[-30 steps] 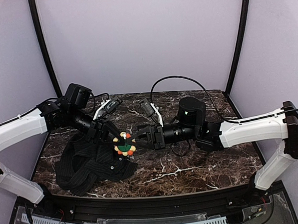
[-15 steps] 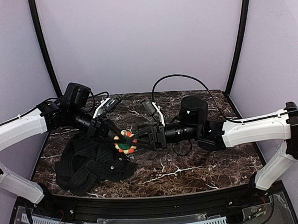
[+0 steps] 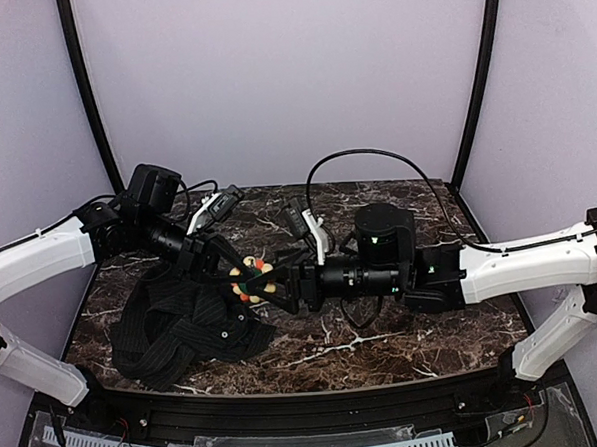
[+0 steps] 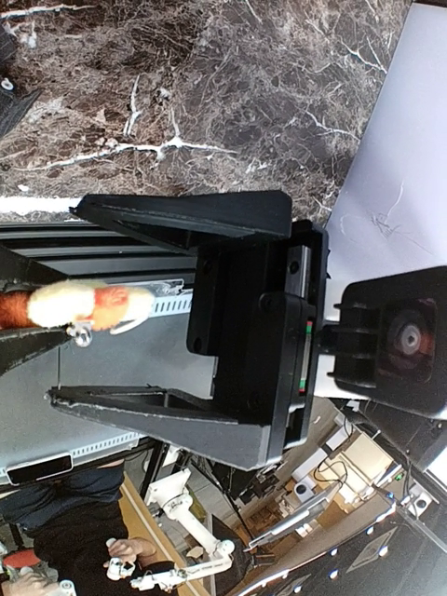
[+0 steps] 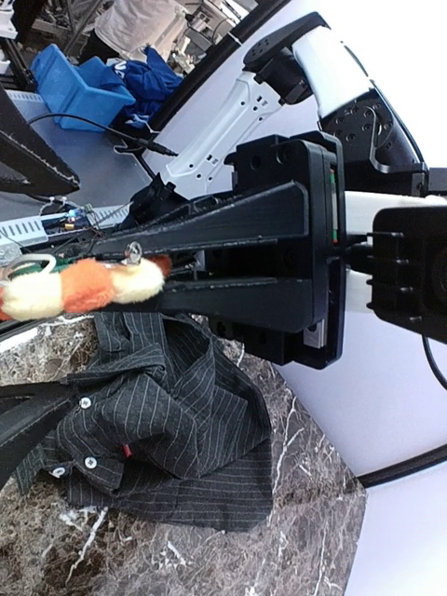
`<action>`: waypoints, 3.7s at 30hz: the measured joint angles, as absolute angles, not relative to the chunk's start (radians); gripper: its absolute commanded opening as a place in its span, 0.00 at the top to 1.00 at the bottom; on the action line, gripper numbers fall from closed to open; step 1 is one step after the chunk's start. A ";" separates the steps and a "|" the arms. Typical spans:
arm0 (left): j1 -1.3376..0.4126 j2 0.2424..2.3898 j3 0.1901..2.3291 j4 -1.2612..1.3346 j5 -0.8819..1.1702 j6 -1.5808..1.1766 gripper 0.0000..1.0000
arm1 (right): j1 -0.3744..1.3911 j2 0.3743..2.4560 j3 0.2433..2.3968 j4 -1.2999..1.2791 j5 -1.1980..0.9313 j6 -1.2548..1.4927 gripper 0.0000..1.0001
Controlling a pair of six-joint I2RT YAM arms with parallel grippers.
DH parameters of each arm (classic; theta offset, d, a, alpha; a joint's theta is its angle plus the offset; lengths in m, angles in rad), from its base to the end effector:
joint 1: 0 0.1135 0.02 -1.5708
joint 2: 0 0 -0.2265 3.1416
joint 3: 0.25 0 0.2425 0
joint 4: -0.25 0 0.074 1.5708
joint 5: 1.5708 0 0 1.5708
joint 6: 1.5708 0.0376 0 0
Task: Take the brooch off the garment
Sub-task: Pass from the left arm to the right
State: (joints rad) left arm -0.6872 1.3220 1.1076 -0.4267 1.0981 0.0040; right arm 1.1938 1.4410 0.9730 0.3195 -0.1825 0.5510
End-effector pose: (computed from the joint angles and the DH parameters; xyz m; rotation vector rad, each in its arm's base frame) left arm 0.1949 -0.2033 0.2872 1.3345 1.7800 -1.5834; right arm 0.1178 0.3160 0.2692 -0.7580 1.7926 1.3944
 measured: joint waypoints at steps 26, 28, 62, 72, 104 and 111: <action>-0.684 1.322 1.105 -0.414 1.071 -0.031 0.99 | 1.261 1.438 1.036 0.226 0.060 0.471 0.70; -0.684 1.322 1.105 -0.412 1.069 -0.032 0.99 | 1.262 1.438 1.036 0.226 0.064 0.473 0.71; -0.682 1.320 1.087 -0.383 1.106 -0.035 0.99 | 1.159 1.422 0.974 0.325 -0.178 0.617 0.80; -0.681 1.319 1.079 -0.382 1.105 -0.036 0.99 | 1.138 1.429 0.936 0.382 -0.241 0.632 0.63; -0.680 1.318 1.077 -0.383 1.145 -0.036 0.99 | 1.128 1.462 0.949 0.442 -0.357 0.629 1.00; -0.679 1.318 1.077 -0.381 1.150 -0.036 0.73 | 1.118 1.467 0.950 0.455 -0.386 0.639 1.00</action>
State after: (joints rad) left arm -0.6788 1.3178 1.0767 -0.3813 1.1503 -0.0364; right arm 1.1175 1.4666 0.9497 0.4549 -0.3862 0.6388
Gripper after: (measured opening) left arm 0.155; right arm 0.042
